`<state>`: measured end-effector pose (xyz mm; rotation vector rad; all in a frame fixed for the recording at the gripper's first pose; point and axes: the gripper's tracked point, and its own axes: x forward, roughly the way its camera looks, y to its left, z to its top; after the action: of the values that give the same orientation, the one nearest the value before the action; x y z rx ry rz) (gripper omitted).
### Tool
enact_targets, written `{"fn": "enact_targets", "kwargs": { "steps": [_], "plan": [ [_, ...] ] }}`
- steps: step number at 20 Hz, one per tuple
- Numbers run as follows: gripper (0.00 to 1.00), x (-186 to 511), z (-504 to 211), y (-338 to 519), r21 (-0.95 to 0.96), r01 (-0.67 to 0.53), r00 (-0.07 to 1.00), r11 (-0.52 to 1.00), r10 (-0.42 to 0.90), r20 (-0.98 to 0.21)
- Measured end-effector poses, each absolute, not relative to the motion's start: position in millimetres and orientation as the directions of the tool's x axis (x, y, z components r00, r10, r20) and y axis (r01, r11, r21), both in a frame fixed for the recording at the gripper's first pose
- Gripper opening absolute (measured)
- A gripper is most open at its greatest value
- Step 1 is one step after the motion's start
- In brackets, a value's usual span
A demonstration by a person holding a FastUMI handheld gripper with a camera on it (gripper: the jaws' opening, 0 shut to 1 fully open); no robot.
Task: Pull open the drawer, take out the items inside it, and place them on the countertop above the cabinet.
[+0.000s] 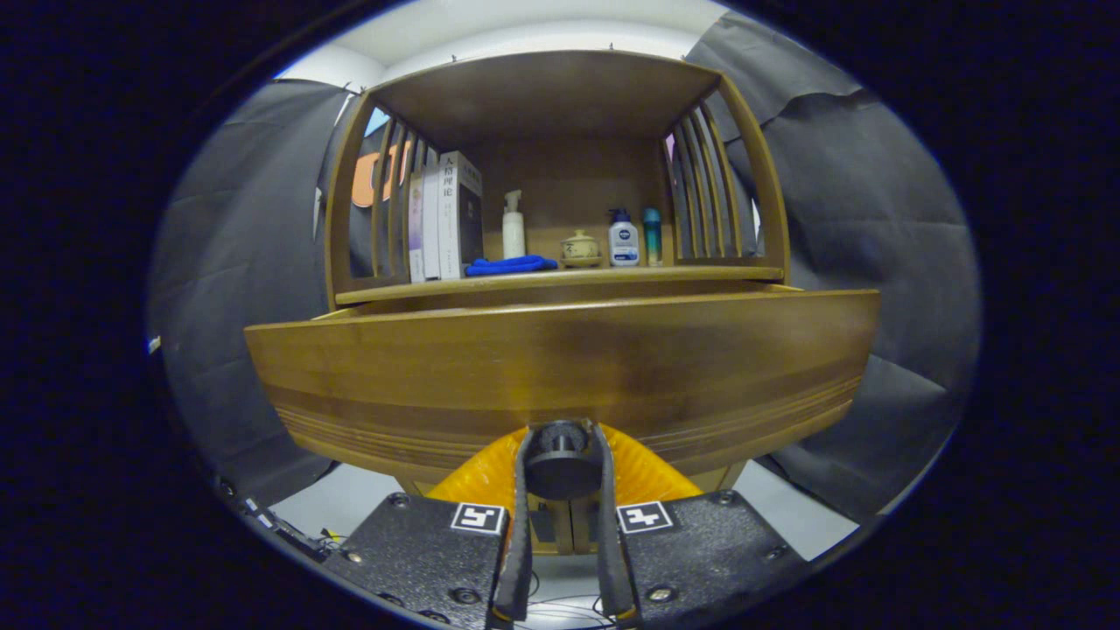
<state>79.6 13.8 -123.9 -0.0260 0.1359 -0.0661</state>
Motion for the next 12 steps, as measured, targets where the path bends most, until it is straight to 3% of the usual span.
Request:
{"fn": "enact_targets", "kwargs": {
  "steps": [12],
  "plan": [
    [0.33, 41.1, -134.2, 19.4, -0.019, 0.050, 0.986, 0.999, -0.052, -0.158]
  ]
}}
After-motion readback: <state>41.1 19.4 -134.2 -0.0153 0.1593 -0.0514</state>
